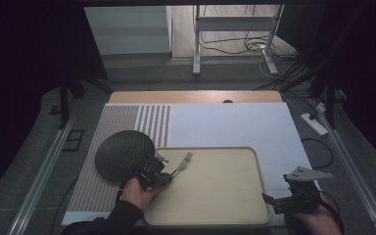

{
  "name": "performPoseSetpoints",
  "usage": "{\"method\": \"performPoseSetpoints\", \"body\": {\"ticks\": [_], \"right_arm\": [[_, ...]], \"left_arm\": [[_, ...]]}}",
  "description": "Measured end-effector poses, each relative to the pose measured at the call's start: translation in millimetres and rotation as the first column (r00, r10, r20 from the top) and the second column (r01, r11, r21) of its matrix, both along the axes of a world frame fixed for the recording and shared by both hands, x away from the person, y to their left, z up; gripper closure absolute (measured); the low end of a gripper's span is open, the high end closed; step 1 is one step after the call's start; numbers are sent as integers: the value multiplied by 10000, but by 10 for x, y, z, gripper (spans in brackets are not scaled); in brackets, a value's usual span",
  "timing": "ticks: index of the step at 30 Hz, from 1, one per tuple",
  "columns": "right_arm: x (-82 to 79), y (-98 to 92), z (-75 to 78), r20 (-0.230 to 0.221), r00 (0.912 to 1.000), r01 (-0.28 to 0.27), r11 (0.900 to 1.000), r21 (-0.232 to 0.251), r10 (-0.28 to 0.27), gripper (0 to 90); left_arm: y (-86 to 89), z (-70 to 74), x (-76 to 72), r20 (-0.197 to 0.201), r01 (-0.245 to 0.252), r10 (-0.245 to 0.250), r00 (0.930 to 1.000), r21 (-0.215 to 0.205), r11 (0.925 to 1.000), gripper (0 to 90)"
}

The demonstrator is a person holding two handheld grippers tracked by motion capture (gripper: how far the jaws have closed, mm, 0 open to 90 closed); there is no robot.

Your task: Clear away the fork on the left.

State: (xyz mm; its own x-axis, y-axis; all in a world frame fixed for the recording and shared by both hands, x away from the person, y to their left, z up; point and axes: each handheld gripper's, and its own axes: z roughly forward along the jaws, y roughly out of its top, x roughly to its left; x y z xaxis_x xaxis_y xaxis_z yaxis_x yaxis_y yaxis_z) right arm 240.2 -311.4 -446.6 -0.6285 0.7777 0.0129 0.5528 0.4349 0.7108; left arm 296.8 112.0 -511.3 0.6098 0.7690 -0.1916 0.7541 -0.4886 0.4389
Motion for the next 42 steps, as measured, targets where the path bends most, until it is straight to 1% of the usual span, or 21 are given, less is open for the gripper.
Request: {"method": "performPoseSetpoints", "body": {"ticks": [3, 5, 6, 8, 10, 11, 12, 13, 14, 15, 16, 17, 21, 22, 24, 26, 28, 32, 36, 37, 42], "right_arm": [[1, 1, 0, -15, 10000, -30, 10000, -17, 30, 7], [1, 2, -1, -21, 10000, -56, 10000, -18, 56, 7], [1, 2, -1, -21, 10000, -56, 10000, -18, 56, 7], [1, 5, -1, -42, 10000, -55, 10000, -48, 55, 7], [2, 5, -1, -55, 10000, -43, 10000, -50, 43, 7], [3, 6, -2, -63, 10000, -41, 10000, -55, 40, 7], [3, 6, -2, -63, 10000, -41, 10000, -55, 40, 7], [4, 7, -3, -70, 10000, -38, 10000, -71, 38, 7], [5, 7, -4, -73, 10000, -39, 10000, -77, 39, 7], [5, 7, -4, -74, 10000, -46, 10000, -60, 46, 7], [5, 7, -4, -74, 10000, -46, 10000, -60, 46, 7], [5, 9, -5, -79, 10000, -46, 10000, -78, 45, 7], [6, 7, -5, -87, 10000, -45, 10000, -84, 45, 7], [6, 7, -5, -87, 10000, -45, 10000, -84, 45, 7], [7, 3, -7, -90, 9999, -48, 10000, -35, 48, 7], [8, 1, -7, -93, 9999, -45, 10000, -27, 45, 7], [8, 2, -7, -101, 9999, -48, 10000, -20, 47, 7], [7, 4, -6, -93, 9999, -60, 10000, -26, 59, 7], [6, 2, -5, -90, 9999, -67, 10000, -12, 67, 7], [6, 0, -5, -86, 9999, -77, 10000, 2, 77, 7], [4, -1, -3, -76, 9999, -89, 10000, 14, 89, 7]], "left_arm": [[3, -6, 2, 71, 14, -14, 10000, 64, 10000, 763], [9, 15, 13, 208, 14, -16, 9998, 84, 10000, 666], [9, 15, 13, 208, 14, -16, 9998, 84, 10000, 660], [22, 82, 38, 543, 0, 7, 9985, -137, 9999, 663], [9, 128, 64, 784, 253, -218, 9967, -450, 9987, 745], [-13, 144, 82, 788, 468, -421, 9960, -585, 9972, 811], [-13, 144, 82, 788, 468, -421, 9960, -585, 9972, 851], [-99, 153, 112, 861, 652, -623, 9943, -316, 9974, 891], [-145, 146, 128, 844, 796, -777, 9934, -187, 9967, 892], [-187, 132, 144, 772, 930, -914, 9928, -170, 9955, 893], [-187, 132, 144, 772, 930, -914, 9928, -170, 9955, 893], [-270, 96, 175, 735, 1088, -1078, 9914, -99, 9940, 893], [-396, -1, 240, 714, 1138, -1155, 9907, 287, 9931, 893], [-396, -1, 240, 714, 1138, -1155, 9907, 287, 9931, 893], [-383, -25, 267, 696, 991, -999, 9926, 142, 9950, 893], [-319, -22, 291, 717, 701, -719, 9948, 283, 9971, 893], [-284, -22, 304, 681, 579, -596, 9959, 271, 9980, 893], [-141, -27, 347, 592, 186, -199, 9980, 211, 9996, 893], [-23, -24, 366, 558, -193, 172, 9983, 364, 9992, 893], [31, -22, 373, 463, -372, 355, 9983, 364, 9986, 893], [113, -19, 376, 356, -563, 549, 9979, 402, 9976, 893]]}}
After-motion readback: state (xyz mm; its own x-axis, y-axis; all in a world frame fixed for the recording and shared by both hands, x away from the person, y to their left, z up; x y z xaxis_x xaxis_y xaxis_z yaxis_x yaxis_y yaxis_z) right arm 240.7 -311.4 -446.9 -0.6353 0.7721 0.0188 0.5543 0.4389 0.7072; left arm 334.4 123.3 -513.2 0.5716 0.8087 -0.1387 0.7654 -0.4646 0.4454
